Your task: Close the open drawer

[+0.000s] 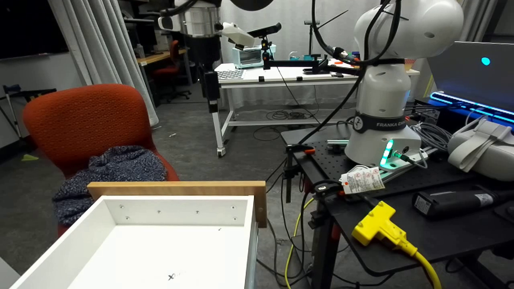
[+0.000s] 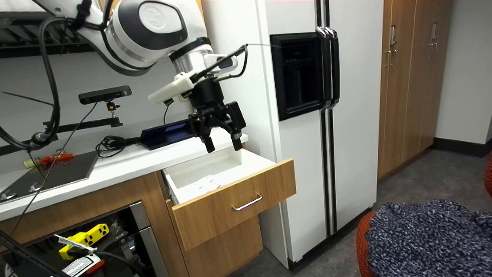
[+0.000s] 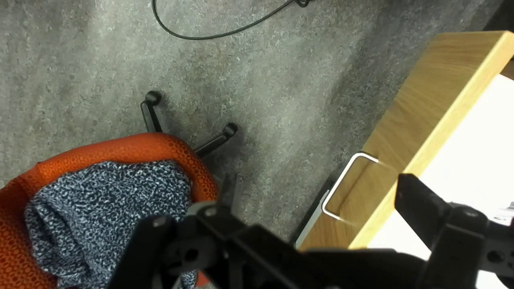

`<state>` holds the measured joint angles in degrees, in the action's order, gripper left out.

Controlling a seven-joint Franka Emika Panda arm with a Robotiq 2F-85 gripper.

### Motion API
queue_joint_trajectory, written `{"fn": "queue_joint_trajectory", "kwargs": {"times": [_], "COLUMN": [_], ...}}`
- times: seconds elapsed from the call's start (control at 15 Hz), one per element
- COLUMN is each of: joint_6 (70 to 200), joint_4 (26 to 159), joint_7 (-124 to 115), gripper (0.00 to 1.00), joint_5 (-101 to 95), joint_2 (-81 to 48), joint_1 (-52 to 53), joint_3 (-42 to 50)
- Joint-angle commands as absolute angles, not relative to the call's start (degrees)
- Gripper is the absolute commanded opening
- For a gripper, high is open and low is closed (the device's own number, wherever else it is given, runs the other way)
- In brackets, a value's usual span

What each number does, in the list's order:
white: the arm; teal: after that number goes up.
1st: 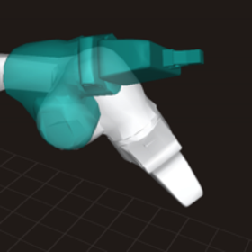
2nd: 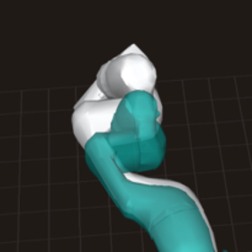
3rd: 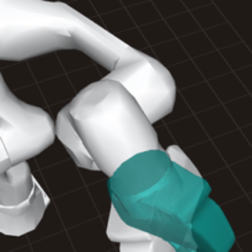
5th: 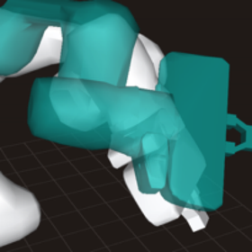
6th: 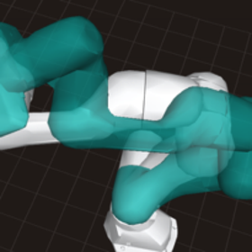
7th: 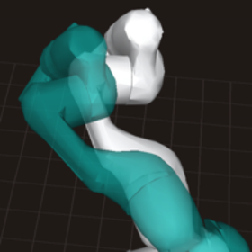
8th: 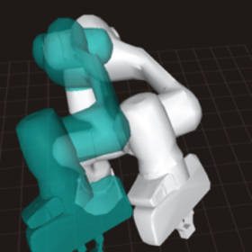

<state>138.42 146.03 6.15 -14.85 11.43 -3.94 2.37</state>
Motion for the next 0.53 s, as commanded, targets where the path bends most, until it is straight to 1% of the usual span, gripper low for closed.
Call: {"fn": "queue_joint_trajectory", "kwargs": {"times": [0.0,0.27,0.47], "joint_6": [142.37,144.53,143.37], "joint_4": [143.81,142.73,144.02], "joint_7": [3.89,2.2,3.41], "gripper": [1.0,1.0,1.0], "joint_5": [-18.39,-19.81,-18.14], "joint_2": [4.85,-0.69,0.29], "joint_1": [-5.05,-4.87,-4.34], "joint_3": [2.58,3.09,3.19]}}
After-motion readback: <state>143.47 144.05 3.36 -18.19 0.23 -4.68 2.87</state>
